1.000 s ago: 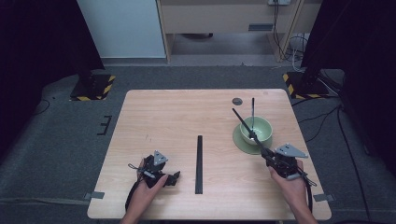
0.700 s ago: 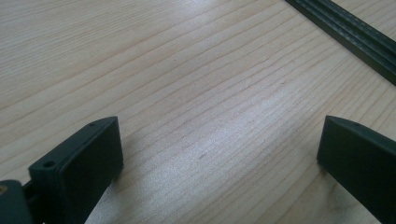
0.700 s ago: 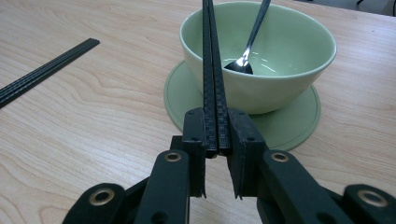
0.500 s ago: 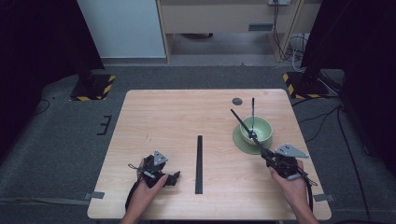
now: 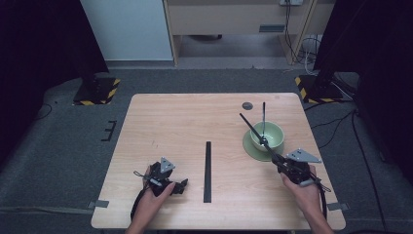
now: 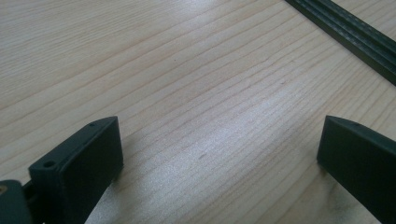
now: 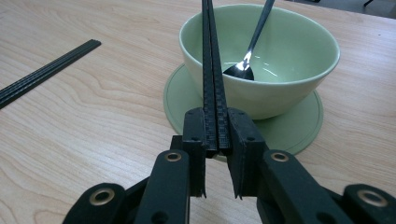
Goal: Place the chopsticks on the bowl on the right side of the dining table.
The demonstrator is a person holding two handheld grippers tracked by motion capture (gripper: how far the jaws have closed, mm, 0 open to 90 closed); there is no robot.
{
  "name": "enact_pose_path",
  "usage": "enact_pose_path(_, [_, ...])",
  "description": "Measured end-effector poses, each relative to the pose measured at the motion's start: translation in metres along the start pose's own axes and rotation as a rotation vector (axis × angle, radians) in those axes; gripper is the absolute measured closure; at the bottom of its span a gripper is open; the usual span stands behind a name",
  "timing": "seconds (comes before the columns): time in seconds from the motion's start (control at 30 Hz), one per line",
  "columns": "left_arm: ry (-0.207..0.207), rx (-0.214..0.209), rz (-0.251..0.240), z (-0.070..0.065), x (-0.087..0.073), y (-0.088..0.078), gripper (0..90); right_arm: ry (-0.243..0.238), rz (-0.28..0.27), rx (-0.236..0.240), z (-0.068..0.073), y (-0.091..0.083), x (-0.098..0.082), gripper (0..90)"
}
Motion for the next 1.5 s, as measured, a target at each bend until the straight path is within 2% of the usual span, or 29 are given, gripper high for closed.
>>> enact_pose_path(0.4, [0.0,0.0,0.0,0.0,0.0,0.0,0.0,-0.003,-0.001,0.023,0.0,-0.002,-0.001,77.4])
enact_pose_path(0.53, [-0.001,0.0,-0.001,0.0,0.0,0.0,0.0,0.009,-0.001,0.021,0.0,-0.001,-0.001,65.2])
enact_pose_path(0.7, [0.0,0.0,0.0,0.0,0.0,0.0,0.0,-0.011,0.007,-0.034,0.002,-0.003,0.0,42.5])
enact_pose_path(0.77, [0.0,0.0,0.0,0.0,0.0,0.0,0.0,-0.013,0.003,-0.047,0.005,-0.003,0.001,40.5])
enact_pose_path(0.97, [0.0,0.0,0.0,0.0,0.0,0.0,0.0,-0.013,0.007,-0.082,0.003,-0.003,0.002,50.2])
enact_pose_path(1.03, [0.0,0.0,0.0,0.0,0.0,0.0,0.0,-0.002,0.012,-0.078,0.002,-0.002,0.001,52.1])
enact_pose_path(1.5, [0.0,0.0,0.0,0.0,0.0,0.0,0.0,0.022,0.018,-0.108,-0.01,-0.006,-0.004,53.2])
Point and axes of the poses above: each handheld gripper's, and its own axes: y roughly forward along the jaws, x roughly out of its top, z roughly to its left, the point moved 8 cm from there along y, roughly forward along the jaws, and after that the axes turned 13 degrees about -y, right-handed, at the moved point
